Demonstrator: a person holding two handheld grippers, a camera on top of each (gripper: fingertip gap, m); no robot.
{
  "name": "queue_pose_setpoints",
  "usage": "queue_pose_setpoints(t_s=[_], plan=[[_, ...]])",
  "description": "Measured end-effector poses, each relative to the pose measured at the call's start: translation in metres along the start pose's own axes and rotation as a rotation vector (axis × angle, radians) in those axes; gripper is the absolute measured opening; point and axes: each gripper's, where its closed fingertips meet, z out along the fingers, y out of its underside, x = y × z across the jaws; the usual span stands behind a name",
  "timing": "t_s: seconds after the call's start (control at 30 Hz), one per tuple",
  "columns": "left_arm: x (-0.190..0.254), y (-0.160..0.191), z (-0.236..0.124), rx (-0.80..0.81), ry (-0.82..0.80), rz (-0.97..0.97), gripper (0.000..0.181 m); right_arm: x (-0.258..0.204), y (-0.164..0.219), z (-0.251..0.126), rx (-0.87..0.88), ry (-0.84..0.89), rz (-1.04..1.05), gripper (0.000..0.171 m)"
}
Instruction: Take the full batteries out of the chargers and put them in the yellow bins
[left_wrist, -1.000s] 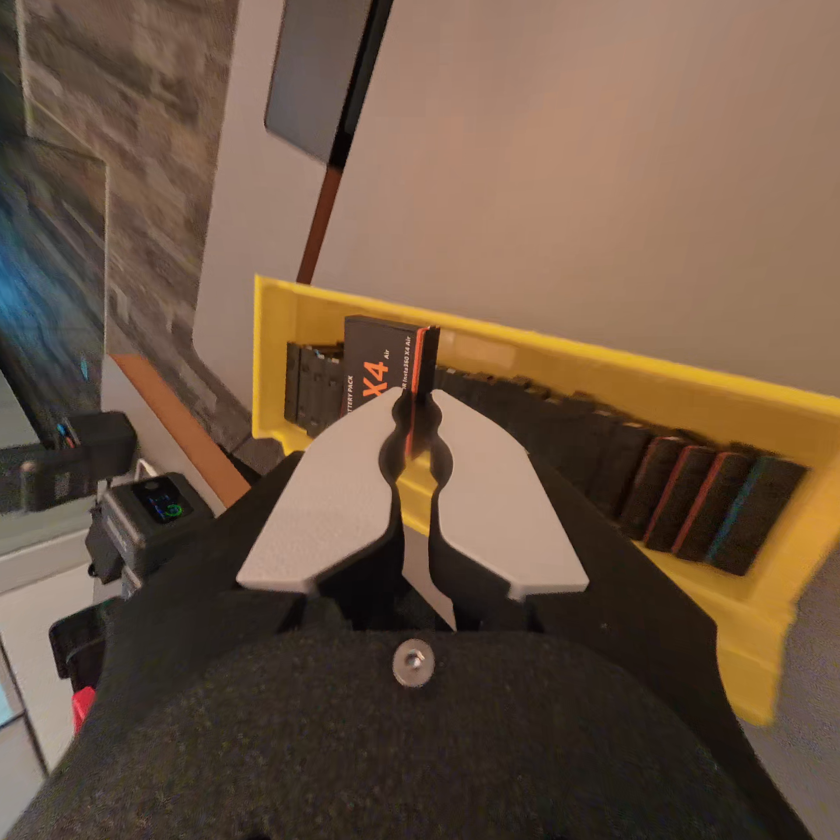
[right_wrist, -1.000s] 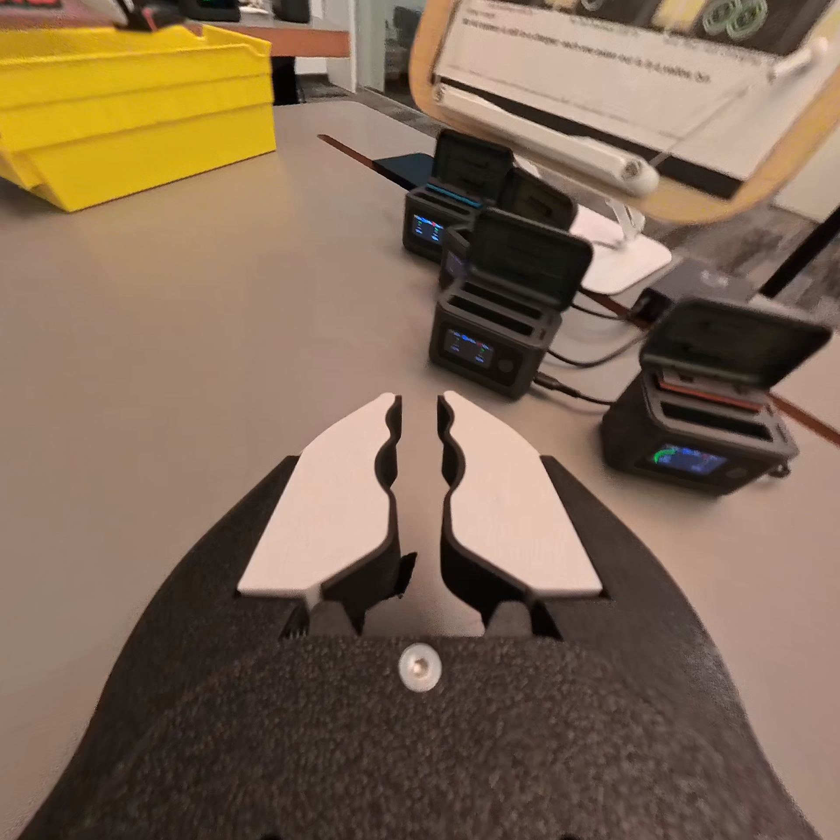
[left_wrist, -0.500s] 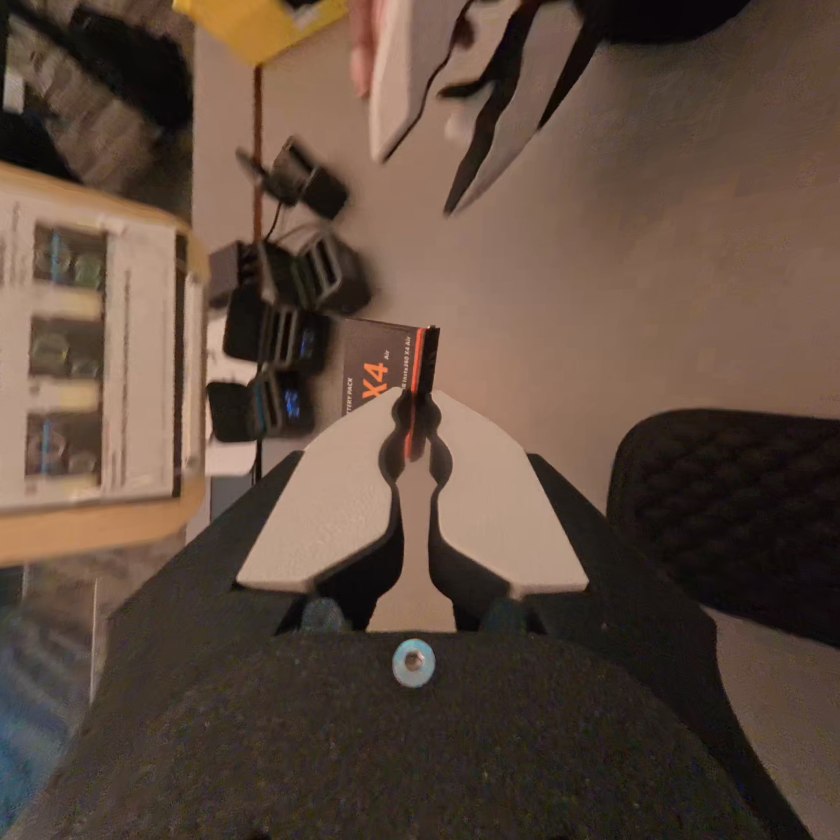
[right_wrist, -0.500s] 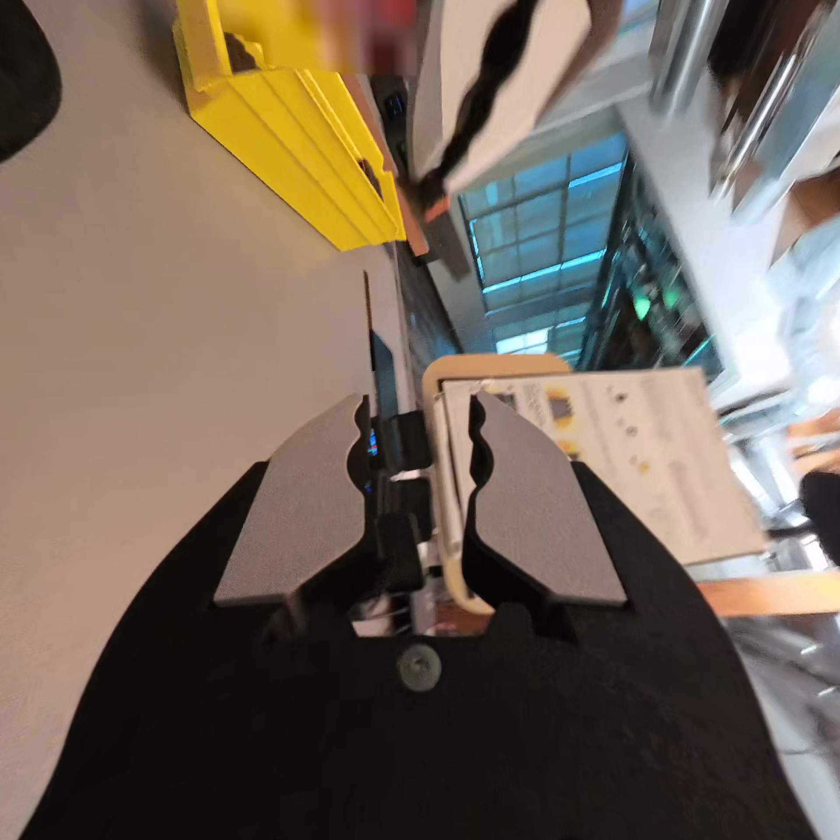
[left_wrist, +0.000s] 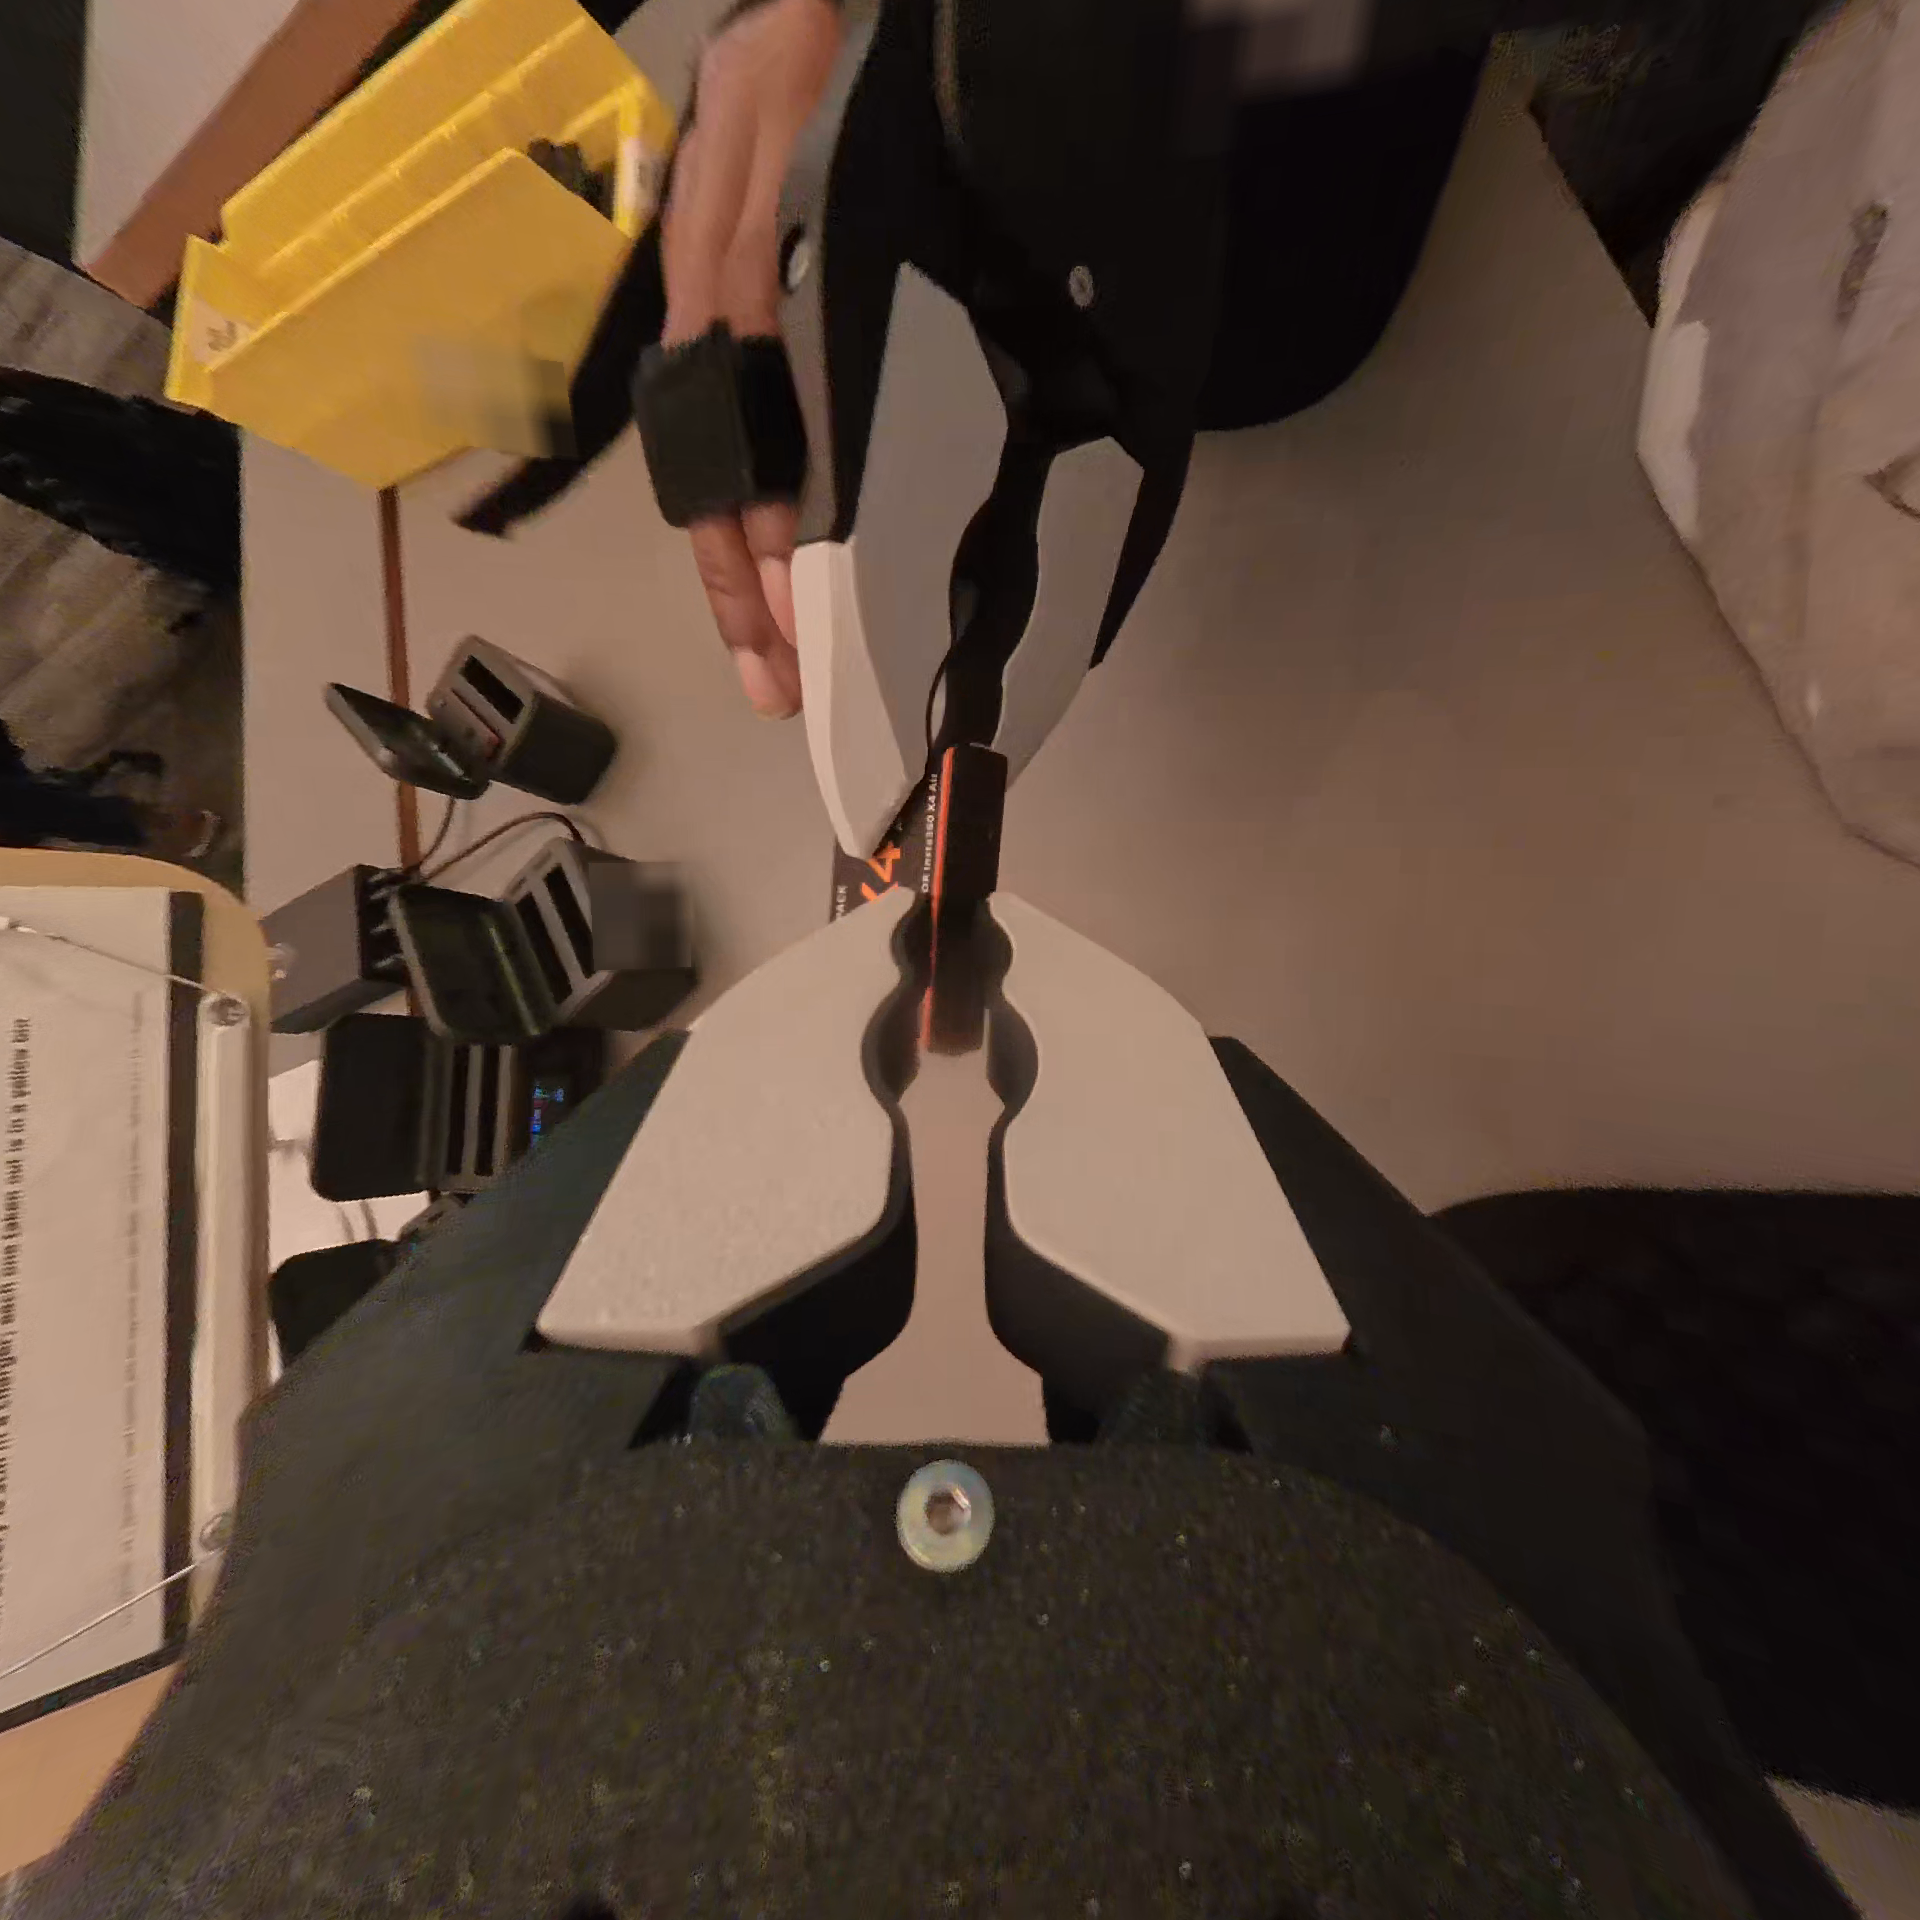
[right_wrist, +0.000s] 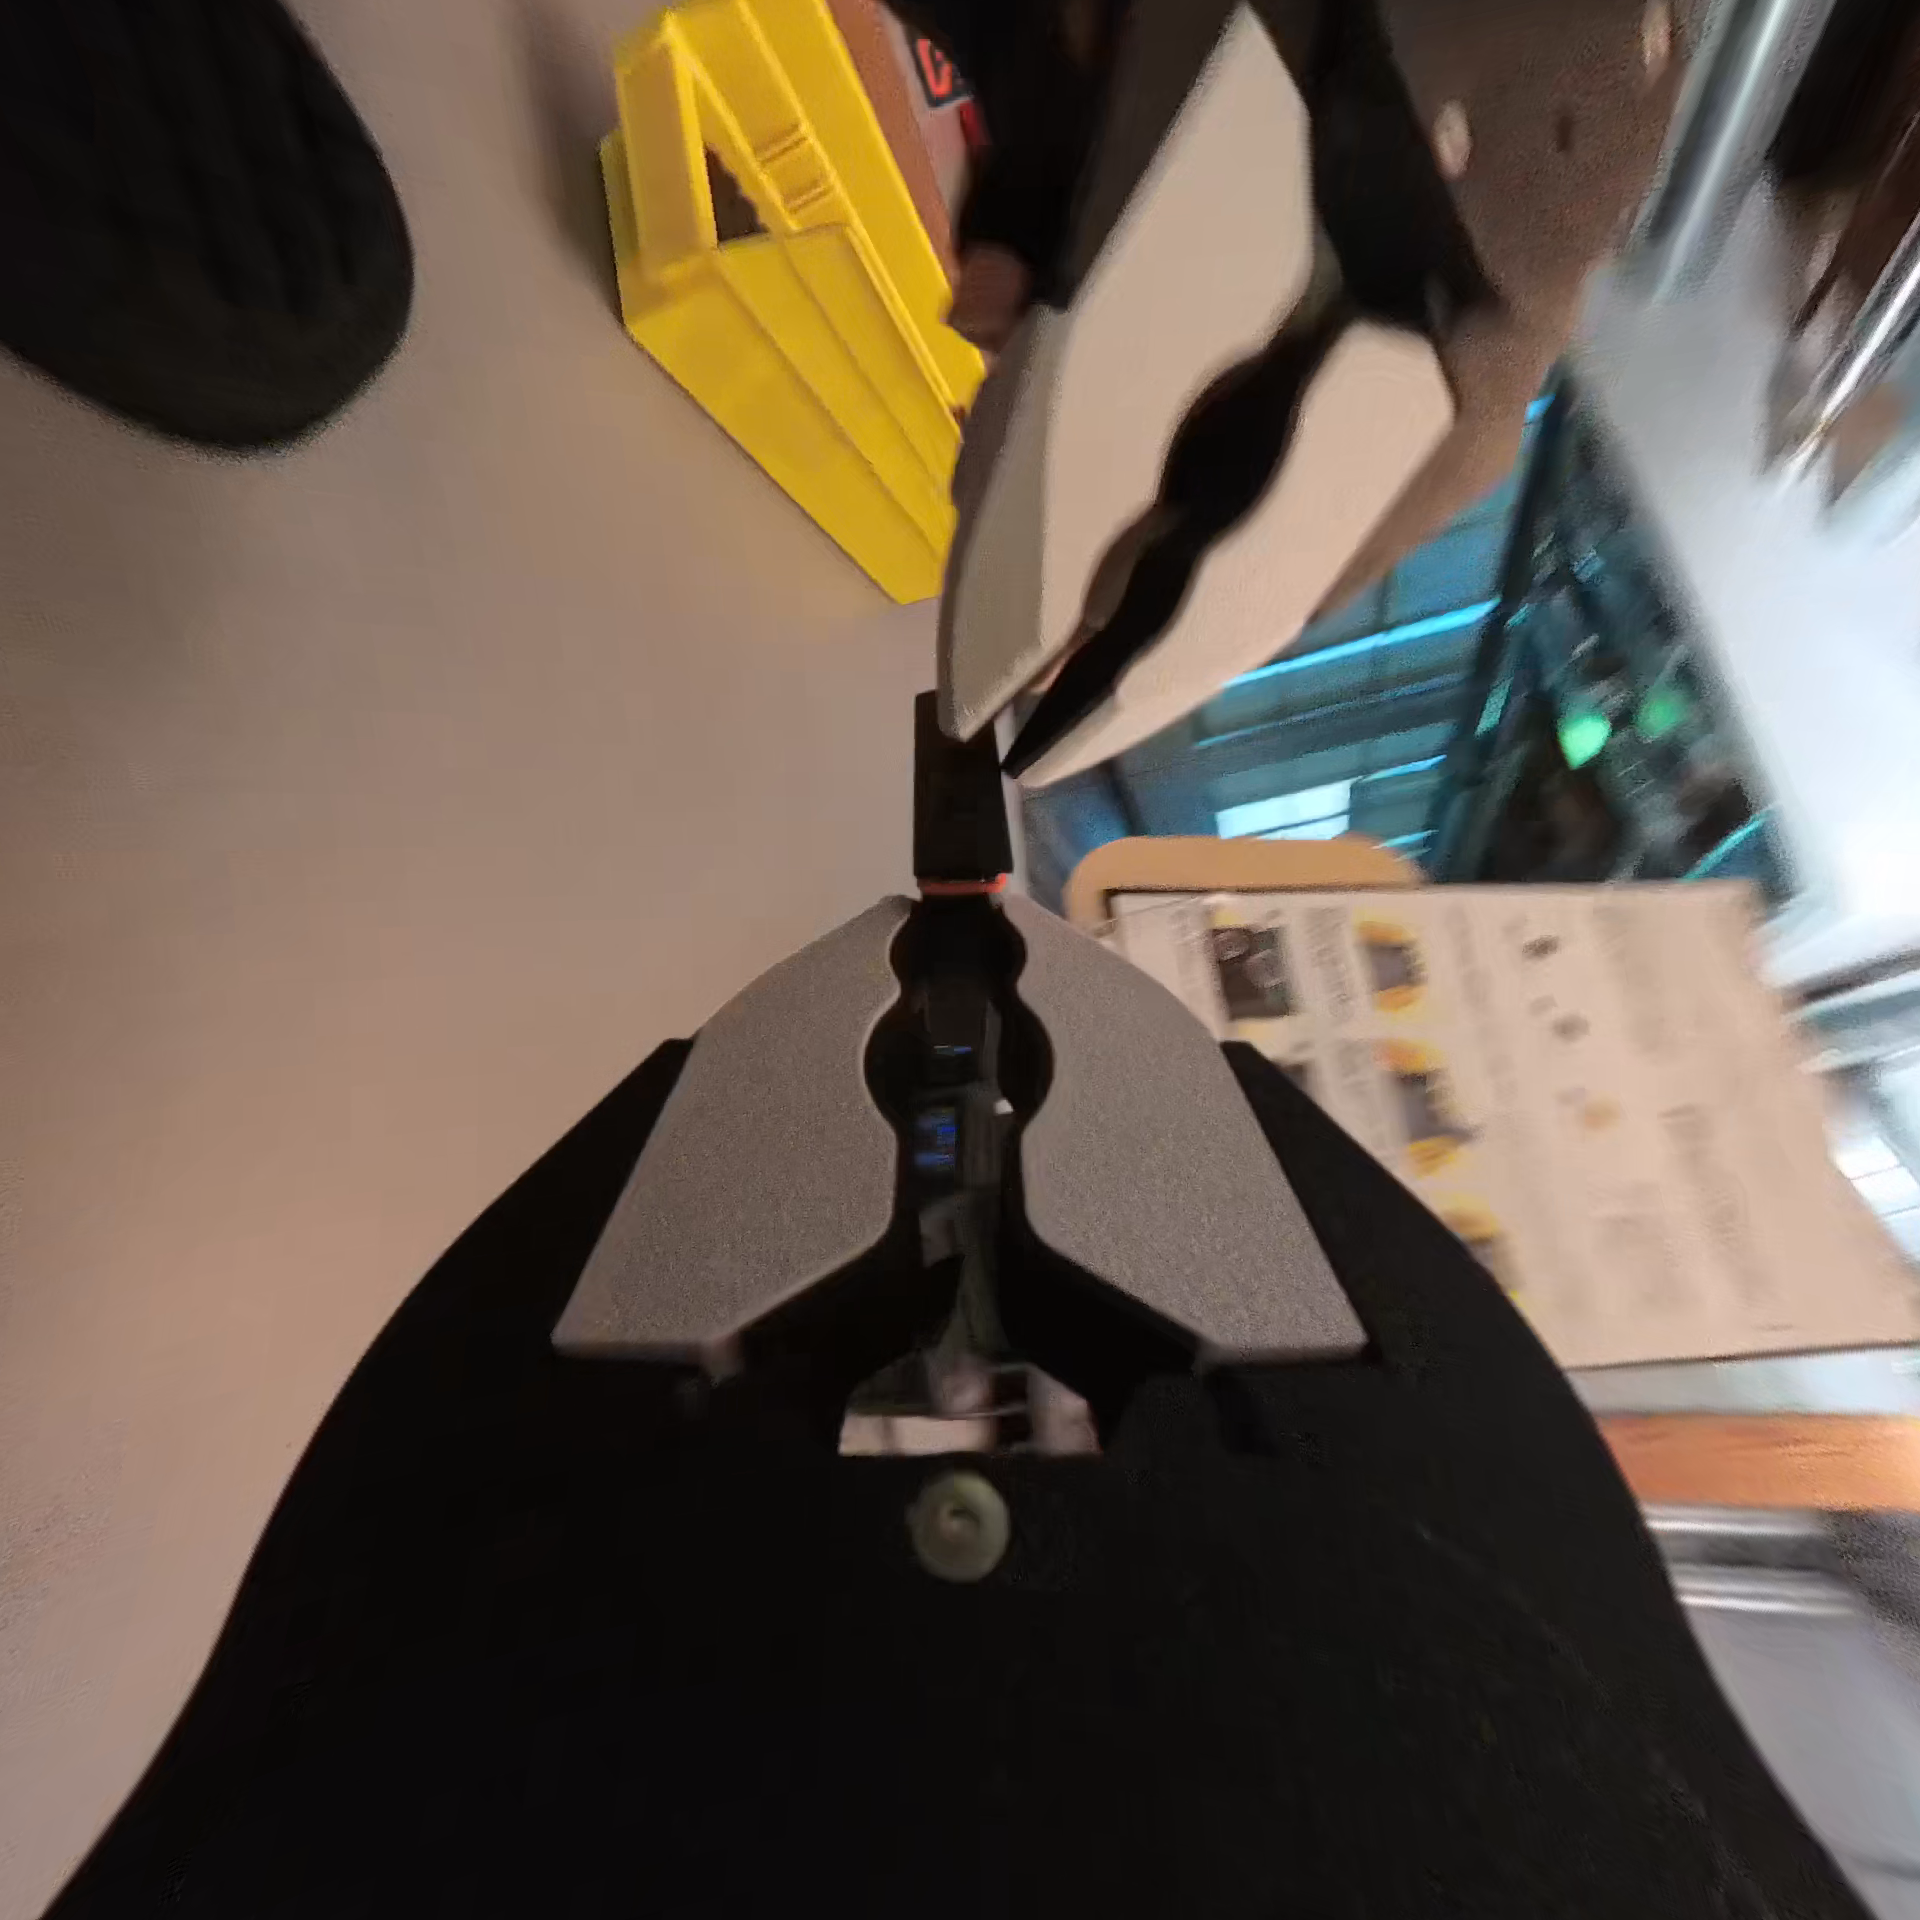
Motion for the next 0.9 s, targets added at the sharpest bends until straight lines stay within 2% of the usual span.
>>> queue_pose_setpoints(t_s=[0.13, 0.23, 0.37, 0.63, 0.77, 0.9], plan=[[-0.010, 0.003, 0.007, -0.033, -0.114, 0.015, 0.024, -0.004, 0.015, -0.004, 0.033, -0.104, 0.408, 0.010], [-0.010, 0.009, 0.017, -0.097, -0.157, 0.050, 0.026, -0.009, 0.021, -0.004, 0.041, -0.170, 0.550, 0.010], [-0.018, 0.013, 0.026, -0.176, -0.221, 0.103, 0.020, -0.015, 0.022, -0.004, 0.052, -0.219, 0.608, 0.010], [-0.010, 0.018, 0.046, -0.234, -0.153, 0.127, 0.015, -0.029, 0.028, -0.002, 0.014, -0.242, 0.557, 0.010], [-0.017, 0.017, 0.047, -0.216, -0.142, 0.095, 0.015, -0.022, 0.035, -0.005, 0.011, -0.184, 0.589, 0.012], [-0.042, 0.021, 0.042, -0.204, -0.183, 0.022, 0.015, 0.006, 0.064, -0.019, -0.016, -0.027, 0.763, 0.019]])
